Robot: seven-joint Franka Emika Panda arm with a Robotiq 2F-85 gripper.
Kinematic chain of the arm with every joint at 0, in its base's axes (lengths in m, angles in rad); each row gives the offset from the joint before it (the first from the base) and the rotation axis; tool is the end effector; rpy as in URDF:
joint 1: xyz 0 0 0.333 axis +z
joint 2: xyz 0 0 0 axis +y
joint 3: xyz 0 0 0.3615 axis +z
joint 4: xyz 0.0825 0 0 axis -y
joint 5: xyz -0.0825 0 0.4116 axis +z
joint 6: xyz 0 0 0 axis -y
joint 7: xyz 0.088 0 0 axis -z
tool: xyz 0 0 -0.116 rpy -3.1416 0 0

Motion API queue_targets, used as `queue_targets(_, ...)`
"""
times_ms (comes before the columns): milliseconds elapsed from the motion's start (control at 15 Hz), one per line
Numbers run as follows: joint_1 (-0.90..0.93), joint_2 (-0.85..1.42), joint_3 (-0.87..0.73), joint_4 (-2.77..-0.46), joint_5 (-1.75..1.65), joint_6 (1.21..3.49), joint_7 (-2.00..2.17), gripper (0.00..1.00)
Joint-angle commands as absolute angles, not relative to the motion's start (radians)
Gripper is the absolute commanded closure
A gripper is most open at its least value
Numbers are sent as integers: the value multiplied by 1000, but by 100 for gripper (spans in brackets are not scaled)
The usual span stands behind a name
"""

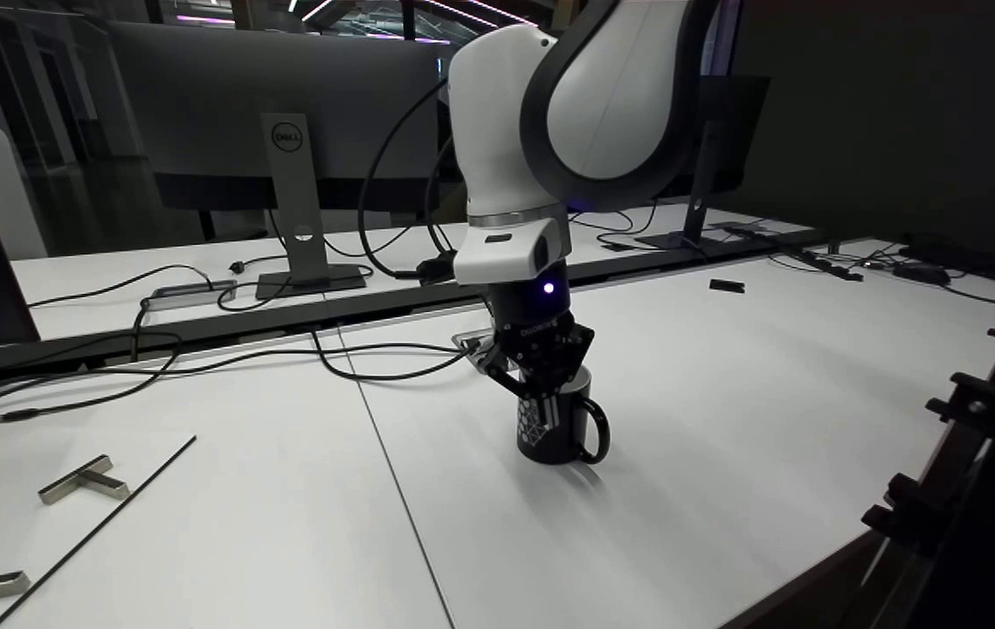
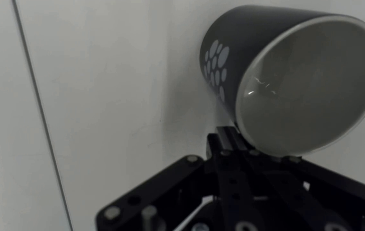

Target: Push the cup to the right on the table

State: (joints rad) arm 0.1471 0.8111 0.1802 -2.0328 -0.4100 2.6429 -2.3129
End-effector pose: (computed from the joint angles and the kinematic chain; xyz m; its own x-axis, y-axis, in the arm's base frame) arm 0.5480 0.2032 0.0296 -0.9787 0.1719 0.1125 0.1580 0.9798 -0.1224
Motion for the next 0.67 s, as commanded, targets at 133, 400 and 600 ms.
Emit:
queue_targets(133,159,773,159,-2051,-428,2626,-2291,100)
queue_targets(400,160,760,149,-2055,-433,2627,-2288,100)
queue_targets(600,161,750,144,-2051,-437,2624,-2290,100)
